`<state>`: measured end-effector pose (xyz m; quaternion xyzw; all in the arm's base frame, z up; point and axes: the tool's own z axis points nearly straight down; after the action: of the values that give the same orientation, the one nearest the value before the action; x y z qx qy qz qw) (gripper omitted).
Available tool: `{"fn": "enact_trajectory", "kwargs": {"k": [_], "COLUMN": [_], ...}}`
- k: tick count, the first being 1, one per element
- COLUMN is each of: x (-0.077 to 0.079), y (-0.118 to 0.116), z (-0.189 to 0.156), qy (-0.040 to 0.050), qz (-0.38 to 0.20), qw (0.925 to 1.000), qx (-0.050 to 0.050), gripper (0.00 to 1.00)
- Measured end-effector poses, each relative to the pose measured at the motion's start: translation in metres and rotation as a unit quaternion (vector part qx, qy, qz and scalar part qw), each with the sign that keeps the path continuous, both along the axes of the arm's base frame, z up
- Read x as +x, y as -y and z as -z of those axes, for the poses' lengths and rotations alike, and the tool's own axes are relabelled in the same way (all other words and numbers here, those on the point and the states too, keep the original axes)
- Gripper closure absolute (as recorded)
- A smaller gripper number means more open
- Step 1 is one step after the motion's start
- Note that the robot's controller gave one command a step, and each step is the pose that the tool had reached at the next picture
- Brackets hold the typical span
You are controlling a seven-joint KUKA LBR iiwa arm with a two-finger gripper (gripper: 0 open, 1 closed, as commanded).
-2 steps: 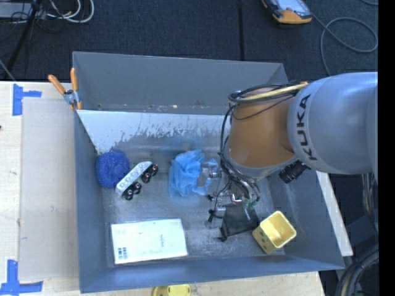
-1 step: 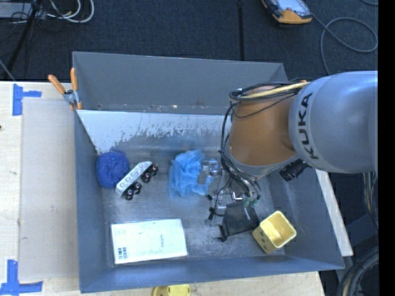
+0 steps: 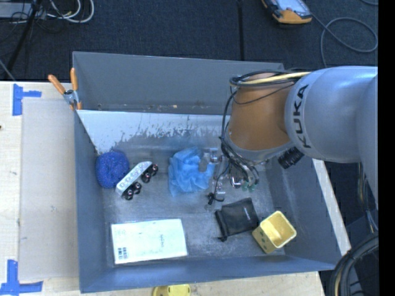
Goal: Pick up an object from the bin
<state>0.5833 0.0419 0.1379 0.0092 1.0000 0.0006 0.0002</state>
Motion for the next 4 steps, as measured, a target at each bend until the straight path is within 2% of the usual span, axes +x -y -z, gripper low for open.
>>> {"fn": "enact_trajectory", "kwargs": {"k": [1, 2, 3, 4], "x": [-0.004, -0.023, -0.021, -0.046], "y": [0.017, 0.034, 0.066, 0.070], "z": [0.020, 0.026, 0.040, 0.060], "qy": [0.0001, -0.0016, -0.0013, -0.0019], "qz": [0.027, 0.015, 0.089, 0.067], "qw": [0.9996, 0.9999, 0.9960, 0.9978], "qx": [0.000, 0.000, 0.000, 0.000], "gripper": [0.00, 0.00, 0.00, 1.00]}}
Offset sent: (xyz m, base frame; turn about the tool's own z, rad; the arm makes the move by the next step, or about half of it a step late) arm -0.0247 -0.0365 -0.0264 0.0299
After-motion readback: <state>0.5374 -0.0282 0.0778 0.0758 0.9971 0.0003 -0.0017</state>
